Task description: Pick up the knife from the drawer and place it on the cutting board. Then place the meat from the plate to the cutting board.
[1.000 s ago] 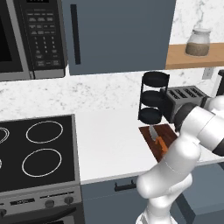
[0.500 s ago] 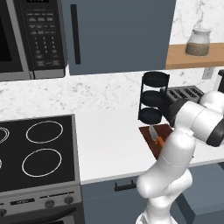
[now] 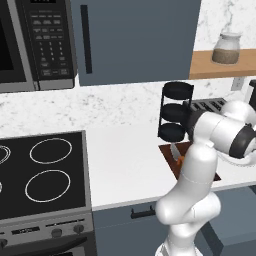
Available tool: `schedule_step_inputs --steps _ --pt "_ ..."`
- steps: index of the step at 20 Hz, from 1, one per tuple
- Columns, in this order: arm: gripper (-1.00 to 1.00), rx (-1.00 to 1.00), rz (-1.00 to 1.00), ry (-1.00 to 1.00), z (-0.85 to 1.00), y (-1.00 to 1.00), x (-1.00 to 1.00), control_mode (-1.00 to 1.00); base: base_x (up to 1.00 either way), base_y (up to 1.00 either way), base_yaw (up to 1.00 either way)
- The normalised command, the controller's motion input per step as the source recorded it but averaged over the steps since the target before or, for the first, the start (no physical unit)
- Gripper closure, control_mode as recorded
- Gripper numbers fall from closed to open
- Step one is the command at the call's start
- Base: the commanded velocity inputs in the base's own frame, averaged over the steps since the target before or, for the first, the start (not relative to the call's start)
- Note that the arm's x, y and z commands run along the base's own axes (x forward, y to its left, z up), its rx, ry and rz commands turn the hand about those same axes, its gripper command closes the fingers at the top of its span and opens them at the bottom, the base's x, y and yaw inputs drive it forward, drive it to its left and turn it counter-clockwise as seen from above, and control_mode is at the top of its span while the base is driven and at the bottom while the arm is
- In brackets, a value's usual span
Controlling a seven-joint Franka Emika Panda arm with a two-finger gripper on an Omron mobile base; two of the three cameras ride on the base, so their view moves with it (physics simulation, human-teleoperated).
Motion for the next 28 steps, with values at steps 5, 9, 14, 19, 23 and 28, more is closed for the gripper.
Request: schedule_step_inputs --steps 5,9,14,19,23,28 --pt "-1.00 -0.02 0.00 0.00 -0.25 0.00 0.08 -1.00 0.00 0.00 0.00" --pt "-1.00 -0.02 0.00 0.00 -0.20 -0.02 0.25 -1.00 0.00 0.00 0.00" --pt "-1.00 -0.04 0.00 0.00 -0.22 -0.02 0.17 -1.00 0.00 0.00 0.00" --pt "-1.00 -0.03 0.00 0.00 -0.21 -0.06 0.10 -1.00 0.00 0.00 0.00" --pt "-1.00 -0.03 0.00 0.00 -0.14 -0.05 0.15 -1.00 0.00 0.00 0.00" --pt "-1.00 -0.01 0.00 0.00 -0.11 0.00 0.07 -1.00 0.00 0.00 0.00"
